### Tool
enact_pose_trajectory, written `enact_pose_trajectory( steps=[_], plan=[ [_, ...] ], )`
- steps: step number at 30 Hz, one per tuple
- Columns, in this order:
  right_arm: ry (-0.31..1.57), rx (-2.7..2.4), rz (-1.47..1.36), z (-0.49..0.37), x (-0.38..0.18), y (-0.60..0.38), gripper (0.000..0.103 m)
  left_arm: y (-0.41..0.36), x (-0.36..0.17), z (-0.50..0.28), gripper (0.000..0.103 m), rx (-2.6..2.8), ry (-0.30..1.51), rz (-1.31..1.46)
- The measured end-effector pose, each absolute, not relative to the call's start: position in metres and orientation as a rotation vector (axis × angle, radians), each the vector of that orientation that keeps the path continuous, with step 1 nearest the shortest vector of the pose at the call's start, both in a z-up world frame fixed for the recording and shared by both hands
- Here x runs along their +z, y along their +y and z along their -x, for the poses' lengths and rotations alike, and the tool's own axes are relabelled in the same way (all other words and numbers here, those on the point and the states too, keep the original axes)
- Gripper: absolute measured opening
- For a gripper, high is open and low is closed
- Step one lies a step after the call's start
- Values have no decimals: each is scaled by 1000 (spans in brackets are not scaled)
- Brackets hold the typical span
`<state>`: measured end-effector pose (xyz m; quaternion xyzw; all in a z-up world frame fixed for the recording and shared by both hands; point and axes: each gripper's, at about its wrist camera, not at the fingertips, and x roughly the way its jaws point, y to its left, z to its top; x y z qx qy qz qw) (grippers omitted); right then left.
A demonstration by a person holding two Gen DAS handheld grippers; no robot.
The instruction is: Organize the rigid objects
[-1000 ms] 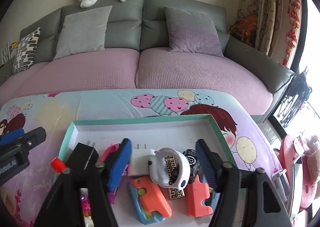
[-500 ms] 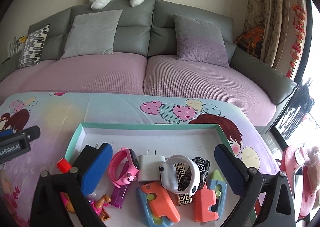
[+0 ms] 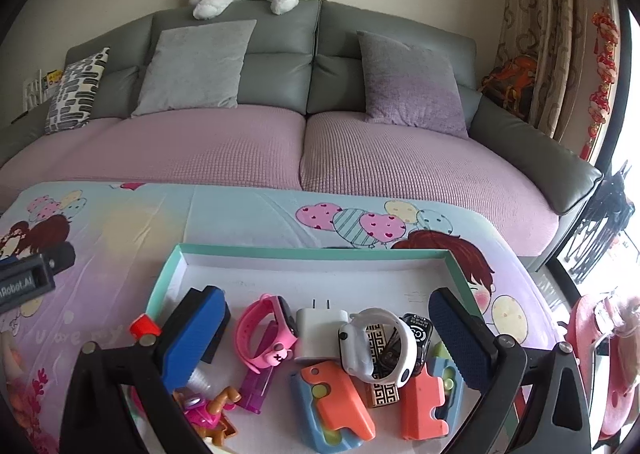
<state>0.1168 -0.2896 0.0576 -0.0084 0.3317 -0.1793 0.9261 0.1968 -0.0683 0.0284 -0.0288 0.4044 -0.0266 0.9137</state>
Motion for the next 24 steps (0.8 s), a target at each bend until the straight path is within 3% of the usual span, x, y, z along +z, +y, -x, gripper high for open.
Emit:
enact_pose_trajectory(
  steps=[24],
  plan=[
    [750,-275,26,19,61,-230,103,-17,22,-50,103,-132,905,49]
  ],
)
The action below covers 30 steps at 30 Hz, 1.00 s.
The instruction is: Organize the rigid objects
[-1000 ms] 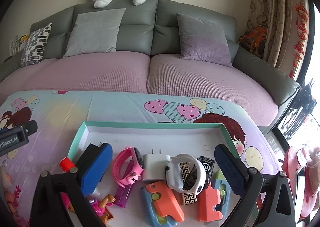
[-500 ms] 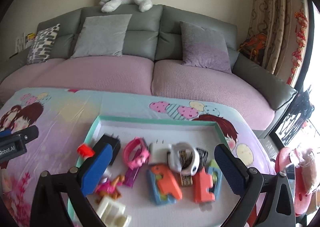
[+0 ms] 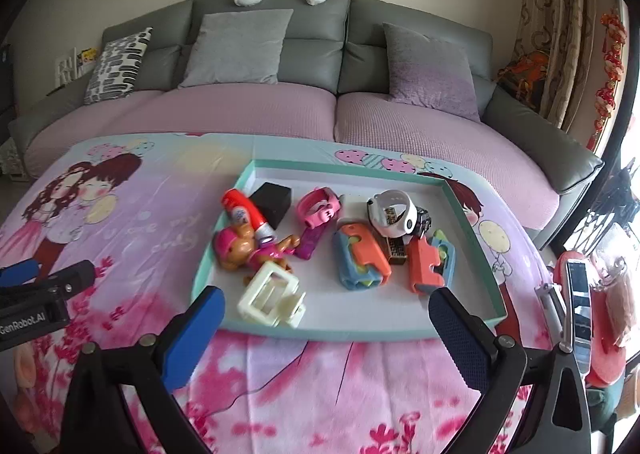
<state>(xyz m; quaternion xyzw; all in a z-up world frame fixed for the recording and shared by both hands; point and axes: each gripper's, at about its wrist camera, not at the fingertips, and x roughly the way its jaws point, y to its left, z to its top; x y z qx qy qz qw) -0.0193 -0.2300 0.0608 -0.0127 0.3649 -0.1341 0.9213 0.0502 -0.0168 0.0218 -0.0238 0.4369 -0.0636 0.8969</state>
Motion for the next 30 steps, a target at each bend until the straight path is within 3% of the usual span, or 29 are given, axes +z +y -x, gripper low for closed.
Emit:
enact_pose_trajectory(
  steps=[30],
  plan=[
    [751,-290,26,63,57,-214,103,-19,36,5,103,-102,849,-126]
  ],
)
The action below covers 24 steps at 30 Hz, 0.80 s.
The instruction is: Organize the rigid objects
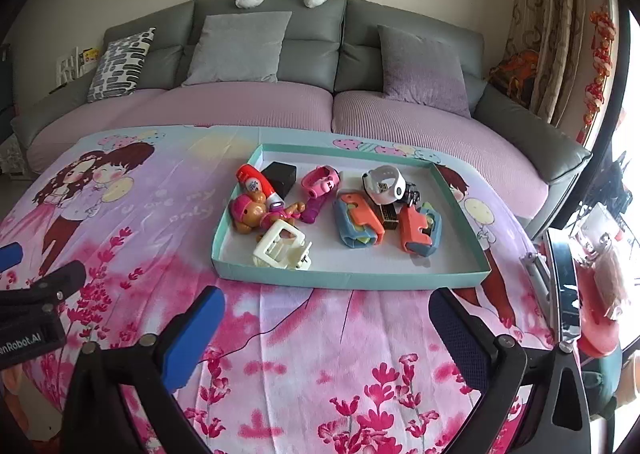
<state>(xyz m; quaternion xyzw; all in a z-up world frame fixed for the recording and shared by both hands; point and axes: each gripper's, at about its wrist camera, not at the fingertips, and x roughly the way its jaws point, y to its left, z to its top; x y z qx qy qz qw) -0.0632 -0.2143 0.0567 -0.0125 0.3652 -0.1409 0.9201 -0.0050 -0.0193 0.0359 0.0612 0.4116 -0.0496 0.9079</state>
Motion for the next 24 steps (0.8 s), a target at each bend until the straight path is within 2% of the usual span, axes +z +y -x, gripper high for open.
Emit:
enact_pose_trajectory(
  steps=[24],
  plan=[
    [773,-290,15,62,49,-218,103,-19,34,4,103,-82,858,-130]
  ],
)
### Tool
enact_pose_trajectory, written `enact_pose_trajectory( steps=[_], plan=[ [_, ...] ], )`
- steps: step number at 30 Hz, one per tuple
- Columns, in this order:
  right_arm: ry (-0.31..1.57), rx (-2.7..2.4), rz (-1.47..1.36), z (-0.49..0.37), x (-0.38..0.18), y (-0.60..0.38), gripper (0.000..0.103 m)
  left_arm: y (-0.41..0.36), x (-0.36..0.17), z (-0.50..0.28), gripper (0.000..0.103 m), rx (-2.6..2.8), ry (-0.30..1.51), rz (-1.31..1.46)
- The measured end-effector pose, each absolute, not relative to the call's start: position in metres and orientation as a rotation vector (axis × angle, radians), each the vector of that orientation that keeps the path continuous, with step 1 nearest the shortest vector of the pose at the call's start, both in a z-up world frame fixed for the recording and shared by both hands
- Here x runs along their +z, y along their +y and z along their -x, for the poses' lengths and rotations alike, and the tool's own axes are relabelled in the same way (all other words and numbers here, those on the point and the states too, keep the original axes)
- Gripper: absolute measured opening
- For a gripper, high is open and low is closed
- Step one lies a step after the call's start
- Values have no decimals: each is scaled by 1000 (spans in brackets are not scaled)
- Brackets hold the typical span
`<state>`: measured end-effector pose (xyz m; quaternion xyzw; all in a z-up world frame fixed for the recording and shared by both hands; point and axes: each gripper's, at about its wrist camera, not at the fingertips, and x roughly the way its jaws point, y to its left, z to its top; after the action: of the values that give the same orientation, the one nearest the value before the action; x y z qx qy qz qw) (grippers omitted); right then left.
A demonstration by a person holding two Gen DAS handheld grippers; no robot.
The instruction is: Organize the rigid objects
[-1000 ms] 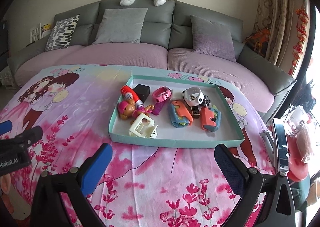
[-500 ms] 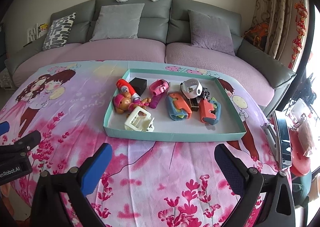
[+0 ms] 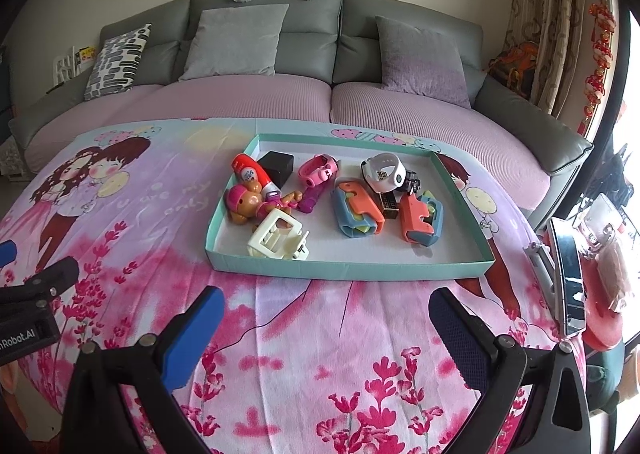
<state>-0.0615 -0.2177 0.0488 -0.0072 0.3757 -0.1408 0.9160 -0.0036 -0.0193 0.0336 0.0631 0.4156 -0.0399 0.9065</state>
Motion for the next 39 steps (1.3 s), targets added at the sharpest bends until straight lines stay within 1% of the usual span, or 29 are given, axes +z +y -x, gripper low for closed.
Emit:
enact_pose_trajectory(
  steps=[39],
  plan=[
    [787,-296,20,60,46,-219,103,-22,38,5,103,-89,847,-128]
  ],
)
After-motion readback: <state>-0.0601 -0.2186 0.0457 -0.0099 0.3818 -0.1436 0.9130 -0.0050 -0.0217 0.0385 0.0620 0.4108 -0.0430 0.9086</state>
